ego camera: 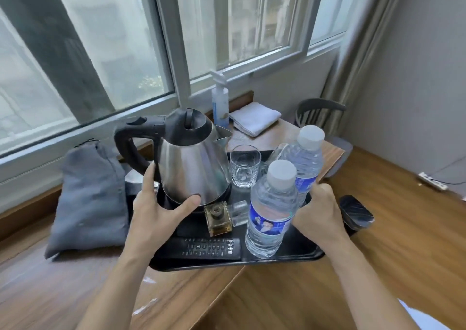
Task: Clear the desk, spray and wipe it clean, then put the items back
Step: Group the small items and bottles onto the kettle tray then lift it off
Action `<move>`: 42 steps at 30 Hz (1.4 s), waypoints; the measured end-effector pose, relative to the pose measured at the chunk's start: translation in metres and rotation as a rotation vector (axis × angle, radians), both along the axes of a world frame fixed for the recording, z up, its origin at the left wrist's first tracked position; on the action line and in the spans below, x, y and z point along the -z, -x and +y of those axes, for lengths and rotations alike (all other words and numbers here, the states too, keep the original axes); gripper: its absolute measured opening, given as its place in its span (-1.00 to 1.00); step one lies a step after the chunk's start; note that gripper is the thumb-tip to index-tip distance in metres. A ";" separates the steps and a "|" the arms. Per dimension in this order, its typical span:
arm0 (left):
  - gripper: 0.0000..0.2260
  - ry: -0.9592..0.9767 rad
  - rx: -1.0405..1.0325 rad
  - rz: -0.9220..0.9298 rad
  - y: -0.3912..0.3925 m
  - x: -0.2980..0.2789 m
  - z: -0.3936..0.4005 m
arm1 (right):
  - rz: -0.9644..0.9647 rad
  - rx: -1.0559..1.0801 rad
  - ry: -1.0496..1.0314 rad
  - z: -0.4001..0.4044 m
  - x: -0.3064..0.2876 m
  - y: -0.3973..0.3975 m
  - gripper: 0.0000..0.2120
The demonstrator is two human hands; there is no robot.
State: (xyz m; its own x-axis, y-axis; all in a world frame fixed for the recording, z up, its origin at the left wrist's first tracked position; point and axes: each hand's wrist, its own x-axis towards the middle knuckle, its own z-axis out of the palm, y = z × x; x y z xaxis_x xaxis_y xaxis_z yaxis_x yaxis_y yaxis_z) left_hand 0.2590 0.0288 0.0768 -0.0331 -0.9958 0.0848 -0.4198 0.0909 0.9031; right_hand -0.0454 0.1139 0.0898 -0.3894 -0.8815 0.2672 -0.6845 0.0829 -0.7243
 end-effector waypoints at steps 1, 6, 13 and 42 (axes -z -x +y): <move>0.12 0.007 0.022 0.019 0.016 0.000 -0.003 | -0.006 0.006 0.004 0.000 0.000 0.015 -0.57; -0.02 0.030 0.090 0.020 0.091 -0.001 -0.023 | -0.006 0.046 0.065 0.002 0.001 0.080 -0.70; 0.02 0.056 0.199 0.001 0.184 0.007 -0.059 | -0.031 0.138 0.088 -0.005 0.015 0.161 -0.65; 0.07 0.024 0.175 0.007 0.639 0.019 -0.204 | -0.036 0.172 -0.020 -0.154 0.029 0.628 -0.71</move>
State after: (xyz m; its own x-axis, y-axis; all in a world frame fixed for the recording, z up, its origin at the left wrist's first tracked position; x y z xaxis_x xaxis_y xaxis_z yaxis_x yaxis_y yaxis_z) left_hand -0.3802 -0.1754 0.0575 -0.2054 -0.9726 0.1091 -0.3893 0.1835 0.9026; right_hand -0.6734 -0.0404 0.0607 -0.5438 -0.8060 0.2337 -0.6328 0.2109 -0.7450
